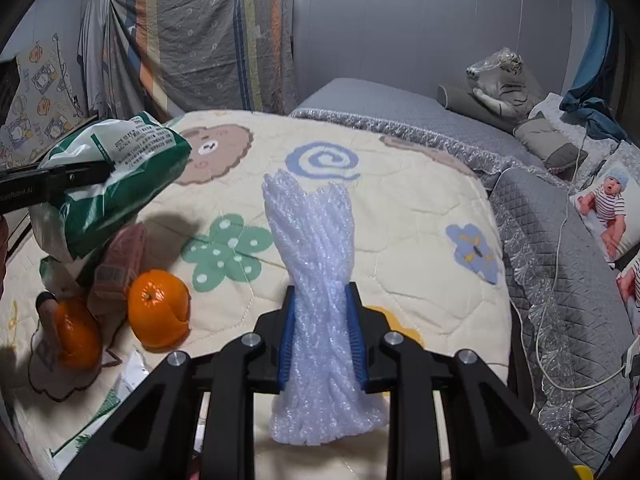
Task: Collect trash
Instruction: 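Grasp the green-and-white bag with the left tool while the right tool grasps the white foam net, then carry the bag and foam net to the yellow bin and release both inside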
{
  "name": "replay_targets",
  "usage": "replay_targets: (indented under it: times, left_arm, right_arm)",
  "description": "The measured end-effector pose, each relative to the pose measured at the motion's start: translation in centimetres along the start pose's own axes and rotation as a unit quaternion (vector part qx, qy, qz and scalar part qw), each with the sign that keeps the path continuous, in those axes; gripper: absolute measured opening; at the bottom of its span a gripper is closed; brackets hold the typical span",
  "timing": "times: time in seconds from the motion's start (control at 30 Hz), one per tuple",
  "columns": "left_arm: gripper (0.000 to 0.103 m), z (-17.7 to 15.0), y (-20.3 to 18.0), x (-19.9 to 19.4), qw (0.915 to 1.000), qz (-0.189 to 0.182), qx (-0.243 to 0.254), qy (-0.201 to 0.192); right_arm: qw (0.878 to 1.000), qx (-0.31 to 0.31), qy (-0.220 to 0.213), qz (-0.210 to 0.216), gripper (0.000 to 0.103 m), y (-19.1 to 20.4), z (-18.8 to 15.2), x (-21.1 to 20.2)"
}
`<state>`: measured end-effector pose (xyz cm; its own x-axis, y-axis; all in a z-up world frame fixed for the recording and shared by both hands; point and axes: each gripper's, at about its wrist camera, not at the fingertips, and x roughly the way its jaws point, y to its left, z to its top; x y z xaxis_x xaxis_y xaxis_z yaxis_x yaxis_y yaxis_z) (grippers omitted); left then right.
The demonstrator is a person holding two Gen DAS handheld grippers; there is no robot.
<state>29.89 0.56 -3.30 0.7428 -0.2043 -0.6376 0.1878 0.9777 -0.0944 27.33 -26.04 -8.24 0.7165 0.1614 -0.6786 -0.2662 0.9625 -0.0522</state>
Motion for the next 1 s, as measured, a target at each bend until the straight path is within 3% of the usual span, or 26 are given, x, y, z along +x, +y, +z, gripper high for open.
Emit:
replay_targets:
  times: [0.23, 0.43, 1.0]
  left_arm:
    - [0.03, 1.1, 1.1, -3.0, 0.999, 0.02, -0.01, -0.038]
    - [0.03, 1.0, -0.6, -4.8, 0.9982, 0.027, 0.008, -0.054]
    - [0.03, 0.6, -14.4, -8.3, 0.9896, -0.085, 0.076, -0.088]
  right_arm:
    - [1.0, 0.007, -0.023, 0.003, 0.022, -0.1, 0.1, -2.4]
    - [0.999, 0.022, -0.039, 0.008, 0.022, -0.7, -0.1, -4.2]
    - [0.992, 0.073, -0.1, -0.036, 0.022, -6.4, -3.2, -12.4]
